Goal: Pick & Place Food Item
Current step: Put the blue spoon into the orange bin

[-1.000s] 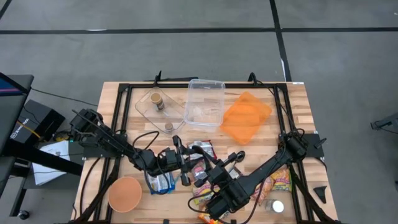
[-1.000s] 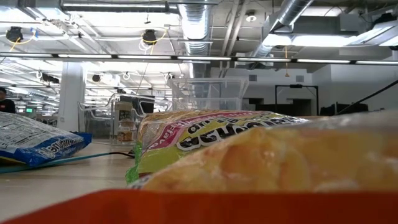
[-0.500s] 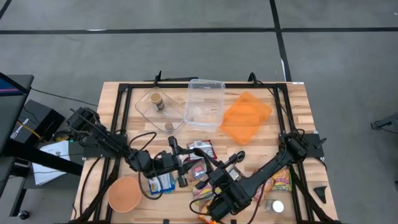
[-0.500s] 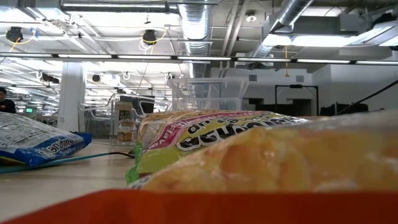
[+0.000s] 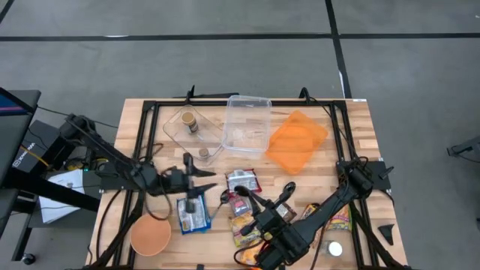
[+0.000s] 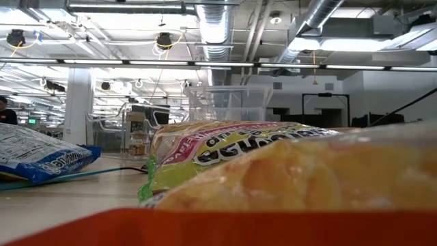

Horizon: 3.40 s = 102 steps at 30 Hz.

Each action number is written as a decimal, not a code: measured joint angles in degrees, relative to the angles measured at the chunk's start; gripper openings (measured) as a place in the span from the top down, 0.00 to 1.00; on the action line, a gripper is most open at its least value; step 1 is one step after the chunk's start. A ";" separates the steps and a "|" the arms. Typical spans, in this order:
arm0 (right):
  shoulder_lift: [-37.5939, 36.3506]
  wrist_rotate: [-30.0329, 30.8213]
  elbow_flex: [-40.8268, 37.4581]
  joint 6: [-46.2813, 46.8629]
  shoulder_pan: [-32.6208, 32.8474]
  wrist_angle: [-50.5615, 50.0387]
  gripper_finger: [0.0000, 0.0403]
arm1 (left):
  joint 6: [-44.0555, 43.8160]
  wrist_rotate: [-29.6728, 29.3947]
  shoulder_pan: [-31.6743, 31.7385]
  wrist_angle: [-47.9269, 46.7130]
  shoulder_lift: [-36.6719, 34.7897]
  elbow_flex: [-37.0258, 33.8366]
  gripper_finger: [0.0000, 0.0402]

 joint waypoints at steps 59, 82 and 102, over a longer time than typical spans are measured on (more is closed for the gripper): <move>-22.03 -15.02 -29.02 29.62 4.87 -15.00 1.00 | -5.81 24.64 8.92 0.80 -17.58 -18.58 0.66; -53.33 -30.95 -60.02 44.51 -11.33 -2.86 1.00 | -7.78 23.85 8.92 1.08 -17.58 -18.56 0.66; -53.16 -53.40 -60.00 1.53 -45.91 18.15 1.00 | -9.25 23.70 8.92 1.53 -17.58 -18.54 0.66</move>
